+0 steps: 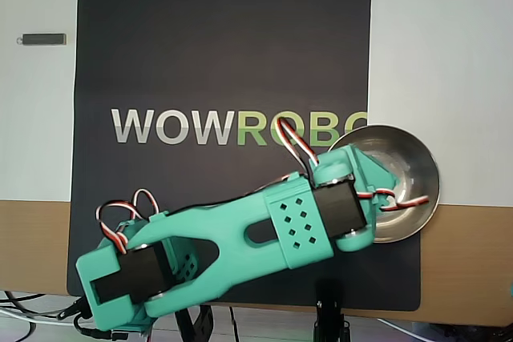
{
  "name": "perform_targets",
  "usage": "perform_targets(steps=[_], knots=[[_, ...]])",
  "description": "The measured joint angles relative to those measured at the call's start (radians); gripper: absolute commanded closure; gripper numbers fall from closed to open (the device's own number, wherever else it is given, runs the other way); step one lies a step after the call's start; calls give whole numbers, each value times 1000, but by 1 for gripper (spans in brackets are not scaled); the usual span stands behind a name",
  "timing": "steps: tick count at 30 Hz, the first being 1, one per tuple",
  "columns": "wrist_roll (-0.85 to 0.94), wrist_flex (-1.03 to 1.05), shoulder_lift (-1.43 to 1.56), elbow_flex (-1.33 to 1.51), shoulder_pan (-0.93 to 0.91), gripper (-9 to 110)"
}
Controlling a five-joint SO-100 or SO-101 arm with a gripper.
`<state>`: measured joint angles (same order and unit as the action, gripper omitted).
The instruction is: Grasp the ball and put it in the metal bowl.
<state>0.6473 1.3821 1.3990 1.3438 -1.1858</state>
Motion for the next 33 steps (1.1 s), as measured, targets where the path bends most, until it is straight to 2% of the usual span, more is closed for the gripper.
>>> perform_targets(steps=[6,14,20,33], knots=[[-18,0,0,0,-11,77],[-244,-44,0,0,-15,77],[-337,-74,0,0,-28,77],[-359,-81,-89,-5,-40,77]])
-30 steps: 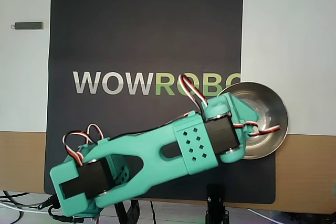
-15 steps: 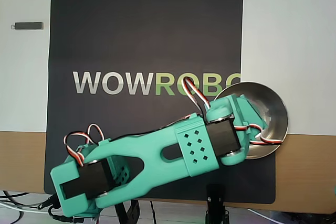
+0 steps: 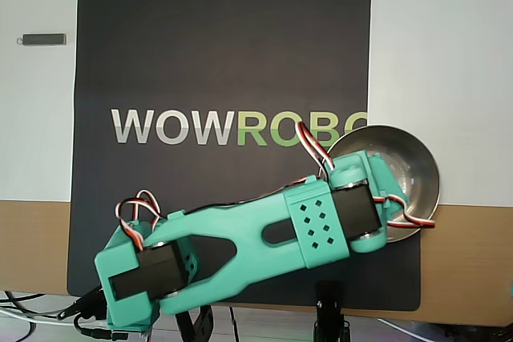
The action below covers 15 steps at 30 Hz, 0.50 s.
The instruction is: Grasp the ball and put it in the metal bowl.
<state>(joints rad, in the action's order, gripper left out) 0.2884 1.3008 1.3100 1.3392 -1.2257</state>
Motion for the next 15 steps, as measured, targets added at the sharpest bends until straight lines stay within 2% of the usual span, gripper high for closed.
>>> perform_targets(steps=[15], knots=[[0,-9,-3,-15,-11,77]])
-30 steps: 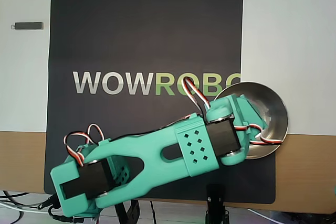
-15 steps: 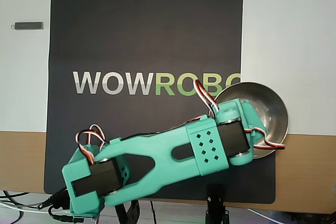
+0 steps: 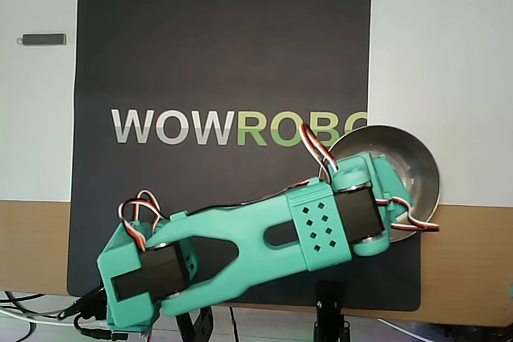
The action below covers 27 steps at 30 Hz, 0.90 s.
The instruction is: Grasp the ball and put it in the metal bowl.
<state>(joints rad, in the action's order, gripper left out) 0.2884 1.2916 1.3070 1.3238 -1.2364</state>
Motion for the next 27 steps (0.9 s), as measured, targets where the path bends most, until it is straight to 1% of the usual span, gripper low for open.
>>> perform_targets(steps=[7,16,27], knots=[[0,-2,-8,0,23,77],[0,-64,-66,0,51,77],[0,-67,-66,-2,46,77]])
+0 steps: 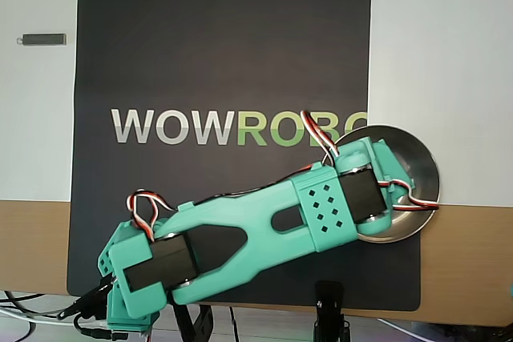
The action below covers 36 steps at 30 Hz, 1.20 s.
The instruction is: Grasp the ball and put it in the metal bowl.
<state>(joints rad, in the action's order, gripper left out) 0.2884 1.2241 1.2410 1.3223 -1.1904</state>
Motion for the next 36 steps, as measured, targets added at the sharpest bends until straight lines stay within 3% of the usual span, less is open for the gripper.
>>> perform_targets(steps=[4,11,36], knots=[[0,0,0,0,0,76],[0,0,0,0,0,55],[0,0,0,0,-2,54]])
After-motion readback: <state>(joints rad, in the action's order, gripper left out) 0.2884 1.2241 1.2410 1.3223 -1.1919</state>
